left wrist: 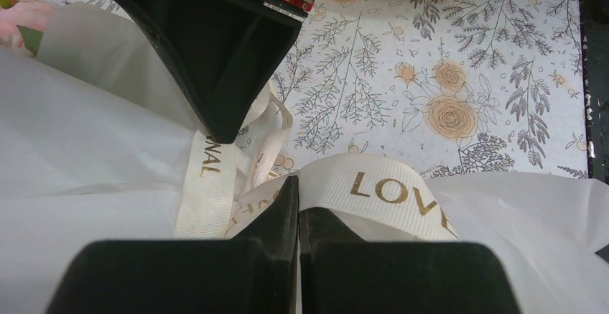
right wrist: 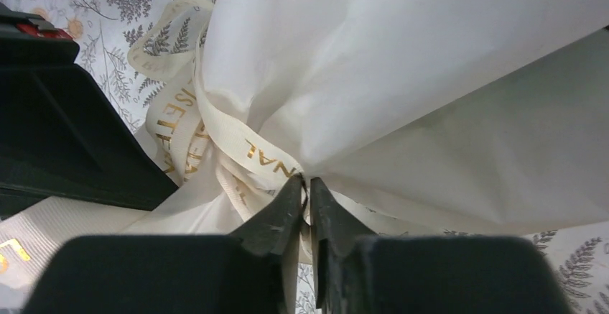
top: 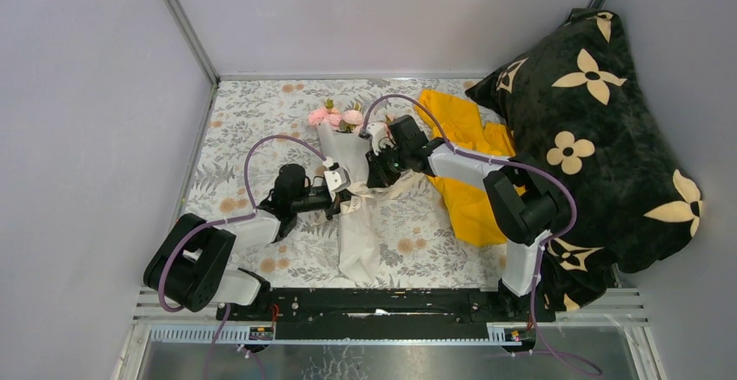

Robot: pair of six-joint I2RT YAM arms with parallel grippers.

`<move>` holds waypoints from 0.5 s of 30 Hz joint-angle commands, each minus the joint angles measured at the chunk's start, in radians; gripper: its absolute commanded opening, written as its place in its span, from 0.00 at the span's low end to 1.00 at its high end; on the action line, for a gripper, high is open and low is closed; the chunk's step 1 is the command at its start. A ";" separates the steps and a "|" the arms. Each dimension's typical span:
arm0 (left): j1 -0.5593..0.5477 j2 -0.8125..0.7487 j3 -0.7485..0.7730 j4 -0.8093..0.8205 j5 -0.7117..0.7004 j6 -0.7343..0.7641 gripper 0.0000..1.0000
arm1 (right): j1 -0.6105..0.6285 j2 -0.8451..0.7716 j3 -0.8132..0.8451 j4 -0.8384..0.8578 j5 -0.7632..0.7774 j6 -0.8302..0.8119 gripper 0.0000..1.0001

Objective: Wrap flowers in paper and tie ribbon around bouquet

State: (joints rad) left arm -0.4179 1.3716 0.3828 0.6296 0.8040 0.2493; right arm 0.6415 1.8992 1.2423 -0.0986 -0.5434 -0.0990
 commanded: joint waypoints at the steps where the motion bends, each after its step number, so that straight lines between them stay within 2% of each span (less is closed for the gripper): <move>1: 0.005 0.003 0.007 0.029 0.004 0.002 0.00 | 0.012 -0.035 0.033 -0.018 -0.009 -0.015 0.12; 11: 0.005 -0.004 0.001 0.031 0.004 0.003 0.00 | 0.011 -0.195 0.001 -0.132 0.072 0.006 0.08; 15: 0.005 -0.014 -0.008 0.031 0.004 0.004 0.00 | 0.011 -0.248 0.038 -0.200 0.101 0.018 0.03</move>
State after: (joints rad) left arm -0.4179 1.3716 0.3828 0.6296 0.8040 0.2493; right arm 0.6434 1.7367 1.2362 -0.2260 -0.4831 -0.0956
